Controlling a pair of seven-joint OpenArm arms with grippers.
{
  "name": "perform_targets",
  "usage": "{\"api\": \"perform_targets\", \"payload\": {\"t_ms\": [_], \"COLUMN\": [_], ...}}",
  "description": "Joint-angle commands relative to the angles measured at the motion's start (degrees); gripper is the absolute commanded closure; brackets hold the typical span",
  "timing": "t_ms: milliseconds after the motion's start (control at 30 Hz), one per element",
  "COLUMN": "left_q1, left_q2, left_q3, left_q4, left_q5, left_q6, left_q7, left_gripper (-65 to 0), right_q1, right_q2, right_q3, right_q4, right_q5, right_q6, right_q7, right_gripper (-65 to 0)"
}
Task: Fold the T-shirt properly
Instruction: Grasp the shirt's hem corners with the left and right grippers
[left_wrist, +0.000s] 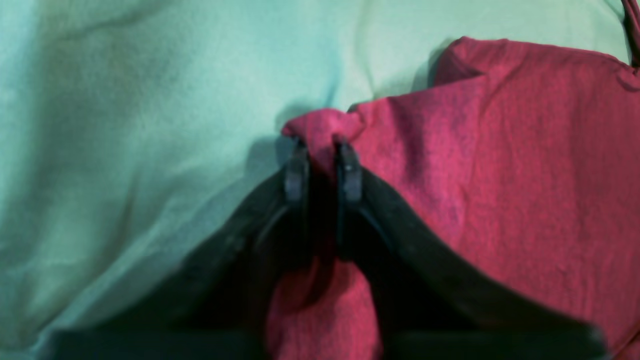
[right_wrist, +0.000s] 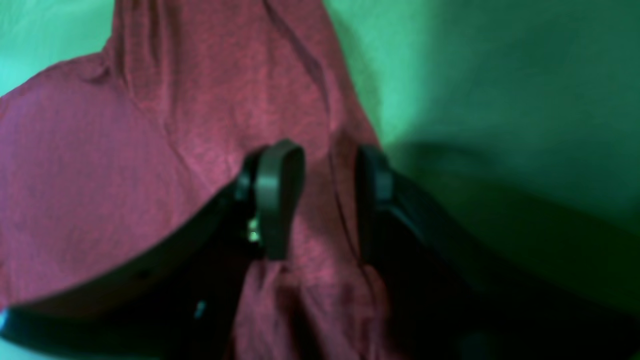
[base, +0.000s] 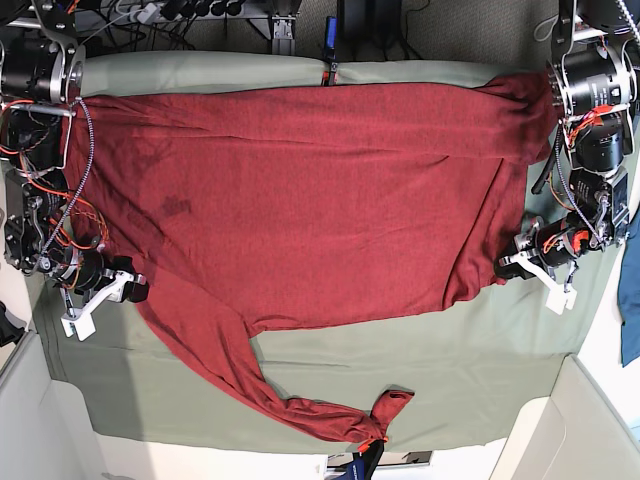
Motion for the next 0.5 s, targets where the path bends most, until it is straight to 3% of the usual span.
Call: {"api": "perform_targets", "payload": {"t_ms": [0,33,133,267,467], "left_q1": [-0.94,-0.94,-0.94,-0.94,-0.96], "left_q2": [-0.7,-0.7,-0.7,-1.22,-3.61], "left_q3": [0.02,0.02,0.02,0.02,0.02], "left_q4": [0.46,0.46,0.46,0.46,1.42], "left_q5": [0.55,0.72,0.7,-1.64,-7.04], "left_q6": [-0.71,-0.71,-0.71,-0.71,-0.71], "left_q7": [1.14,1.09,1.09,1.18,3.93], "left_gripper": [-3.0,0.0,0.0,0.0,0.0], "right_q1": [1.53,1.33,0.74,0.11,0.07], "right_q2": [0.46,0.5,0.5,0.52,0.63], "right_q3": [0.17,0.17,0.17,0.17,0.24], "right_q4": [0.81,0.81,0.81,0.81,0.87], "right_q5": [0.85,0.79,0.13,0.04,0.09], "right_q6": [0.79,0.81,1.33,3.21,3.41], "right_q7": [0.85,0.9,1.55,2.86,2.8], "right_gripper": [-17.1,-14.2,0.0,0.0,0.0]}}
